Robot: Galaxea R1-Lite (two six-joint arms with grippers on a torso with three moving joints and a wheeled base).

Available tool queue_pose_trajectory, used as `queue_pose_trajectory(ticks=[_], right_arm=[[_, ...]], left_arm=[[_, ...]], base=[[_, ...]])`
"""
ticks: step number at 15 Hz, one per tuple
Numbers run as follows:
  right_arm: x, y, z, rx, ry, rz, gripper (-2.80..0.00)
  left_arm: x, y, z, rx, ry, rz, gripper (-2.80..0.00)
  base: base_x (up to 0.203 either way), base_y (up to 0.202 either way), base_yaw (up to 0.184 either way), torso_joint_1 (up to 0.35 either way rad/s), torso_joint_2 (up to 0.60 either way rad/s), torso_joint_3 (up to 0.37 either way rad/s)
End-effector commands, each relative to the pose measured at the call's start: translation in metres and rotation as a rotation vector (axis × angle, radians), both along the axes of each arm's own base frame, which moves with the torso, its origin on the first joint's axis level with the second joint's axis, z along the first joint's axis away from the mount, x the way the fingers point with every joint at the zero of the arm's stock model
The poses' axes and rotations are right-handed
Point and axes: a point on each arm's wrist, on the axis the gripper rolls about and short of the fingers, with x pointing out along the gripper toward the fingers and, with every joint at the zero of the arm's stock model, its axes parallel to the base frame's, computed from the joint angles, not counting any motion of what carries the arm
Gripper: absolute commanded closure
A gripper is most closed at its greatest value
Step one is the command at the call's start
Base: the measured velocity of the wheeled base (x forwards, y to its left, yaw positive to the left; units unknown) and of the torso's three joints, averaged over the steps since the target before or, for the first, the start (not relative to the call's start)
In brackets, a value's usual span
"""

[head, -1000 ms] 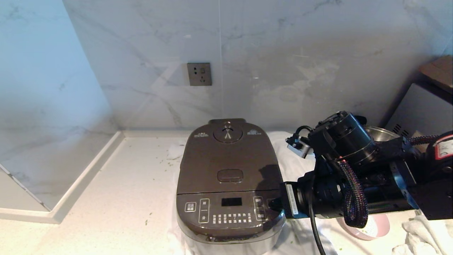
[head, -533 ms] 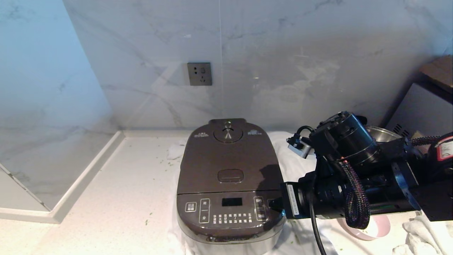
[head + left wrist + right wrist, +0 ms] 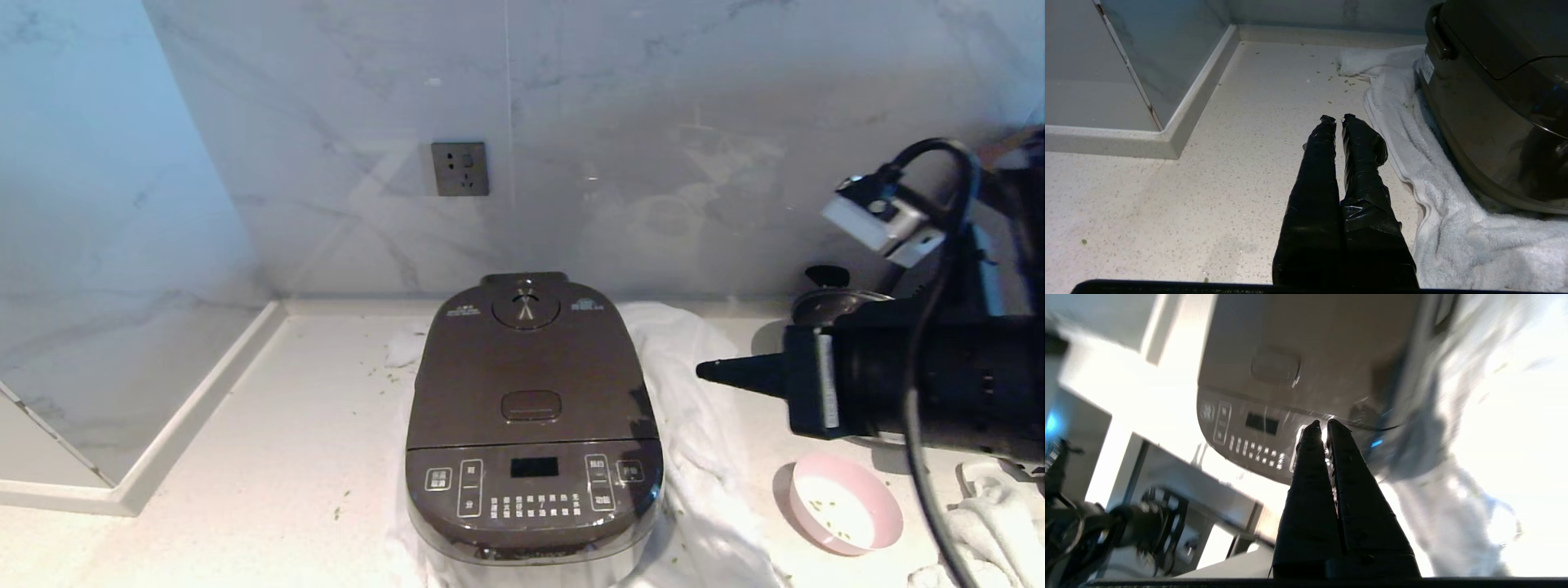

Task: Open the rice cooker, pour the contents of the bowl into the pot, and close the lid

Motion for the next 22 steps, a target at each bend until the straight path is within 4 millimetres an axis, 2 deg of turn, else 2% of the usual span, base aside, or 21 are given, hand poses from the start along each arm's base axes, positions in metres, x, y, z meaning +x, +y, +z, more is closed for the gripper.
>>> queue_pose_trajectory(ticks=[1,4,7,10,13,17,18,22], right_arm=[[-0.033,-0.032,0.021,0.070,-0.113,-0.022,0.00],[-0.073,-0.075,0.021,0.052,-0.260,-0.108,0.00],[-0.109,-0.118,0.001,-0.051,-0.406,-0.218,0.00],[-0.146,-0.147,-0.018,-0.146,-0.538,-0.393,0.00],[-0.176,-0.156,-0.026,-0.200,-0.618,-0.577,0.00],[-0.207,-0.156,-0.042,-0.286,-0.654,-0.692,0.00],[-0.209,-0.156,-0.048,-0.324,-0.633,-0.722,0.00],[-0.215,-0.157,-0.039,-0.323,-0.651,-0.780,0.00]], left_arm=[[0.001,0.000,-0.002,0.000,0.007,0.000,0.00],[0.001,0.000,-0.002,0.000,0.007,0.000,0.00],[0.001,0.000,-0.002,-0.001,0.007,0.000,0.00],[0.001,0.000,-0.002,-0.001,0.007,0.000,0.00],[0.001,0.000,-0.002,-0.002,0.007,0.000,0.00],[0.001,0.000,-0.002,-0.002,0.007,0.000,0.00],[0.001,0.000,-0.002,-0.002,0.007,0.000,0.00],[0.001,0.000,-0.002,-0.002,0.007,0.000,0.00]], base=[[0.000,0.000,0.000,0.000,0.00,0.000],[0.000,0.000,0.000,0.000,0.00,0.000],[0.000,0.000,0.000,0.000,0.00,0.000],[0.000,0.000,0.000,0.000,0.00,0.000],[0.000,0.000,0.000,0.000,0.00,0.000],[0.000,0.000,0.000,0.000,0.00,0.000],[0.000,0.000,0.000,0.000,0.00,0.000],[0.000,0.000,0.000,0.000,0.00,0.000]])
